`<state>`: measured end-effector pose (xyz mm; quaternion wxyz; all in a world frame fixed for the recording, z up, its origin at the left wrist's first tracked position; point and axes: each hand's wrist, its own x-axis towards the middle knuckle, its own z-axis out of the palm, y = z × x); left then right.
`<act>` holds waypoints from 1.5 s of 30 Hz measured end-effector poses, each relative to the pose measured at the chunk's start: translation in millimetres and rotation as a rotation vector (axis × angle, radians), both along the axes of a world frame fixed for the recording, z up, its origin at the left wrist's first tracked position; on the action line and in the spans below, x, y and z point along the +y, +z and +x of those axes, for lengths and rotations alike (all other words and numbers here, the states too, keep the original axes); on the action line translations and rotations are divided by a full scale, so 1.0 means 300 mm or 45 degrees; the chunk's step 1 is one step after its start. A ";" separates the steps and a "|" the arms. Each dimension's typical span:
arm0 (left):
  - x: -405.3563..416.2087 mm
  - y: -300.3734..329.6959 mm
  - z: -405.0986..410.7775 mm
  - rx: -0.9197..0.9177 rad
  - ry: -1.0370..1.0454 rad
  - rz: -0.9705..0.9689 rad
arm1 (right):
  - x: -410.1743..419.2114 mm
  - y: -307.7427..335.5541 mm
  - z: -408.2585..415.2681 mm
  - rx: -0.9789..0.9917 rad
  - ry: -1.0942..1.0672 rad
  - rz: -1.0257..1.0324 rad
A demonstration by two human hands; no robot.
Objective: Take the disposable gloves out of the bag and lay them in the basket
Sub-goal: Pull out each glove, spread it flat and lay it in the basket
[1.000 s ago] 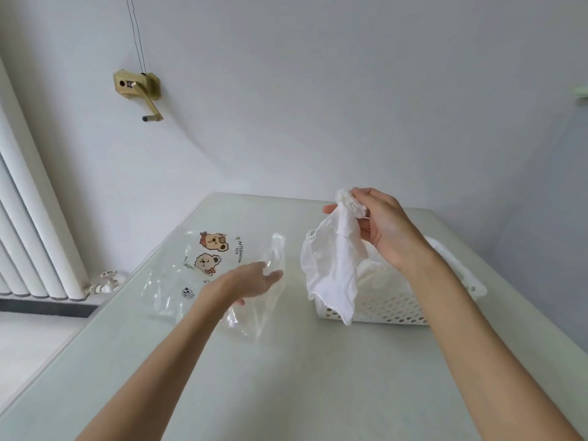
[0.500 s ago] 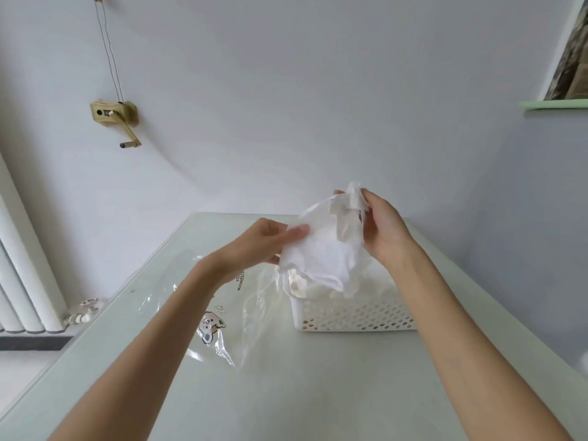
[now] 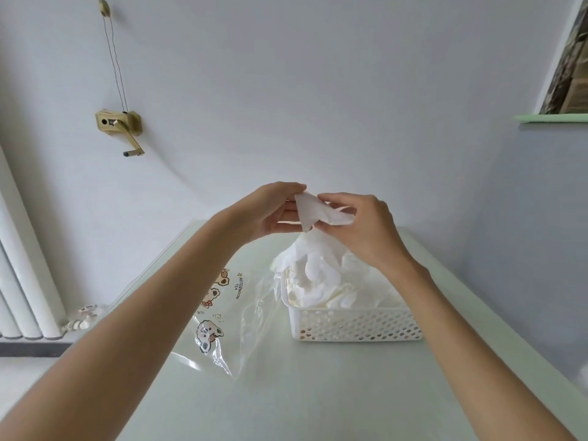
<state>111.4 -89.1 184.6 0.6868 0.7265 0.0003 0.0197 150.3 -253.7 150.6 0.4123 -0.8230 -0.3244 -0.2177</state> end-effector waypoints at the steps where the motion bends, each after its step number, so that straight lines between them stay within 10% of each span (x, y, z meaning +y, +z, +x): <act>1: 0.008 -0.001 -0.003 0.018 -0.012 0.021 | -0.005 0.012 0.003 0.046 0.036 -0.037; 6: 0.065 -0.025 -0.039 -0.032 0.090 0.483 | -0.045 0.085 0.003 0.202 0.225 -0.185; 15: -0.007 -0.063 -0.054 -0.331 -0.327 0.355 | -0.136 0.126 0.023 0.887 0.627 0.351; 29: 0.104 -0.088 -0.019 -0.351 -0.063 0.622 | -0.112 0.073 0.041 0.466 0.147 0.108; 35: 0.201 0.004 -0.027 -0.337 -0.098 0.564 | -0.012 0.051 0.066 0.485 0.174 0.422; 40: 0.123 -0.155 0.223 -0.164 0.096 1.065 | -0.098 -0.134 0.210 0.815 -0.101 0.283; 45: 0.035 -0.348 0.394 -0.154 0.262 1.385 | -0.217 -0.288 0.301 0.634 -0.469 -0.014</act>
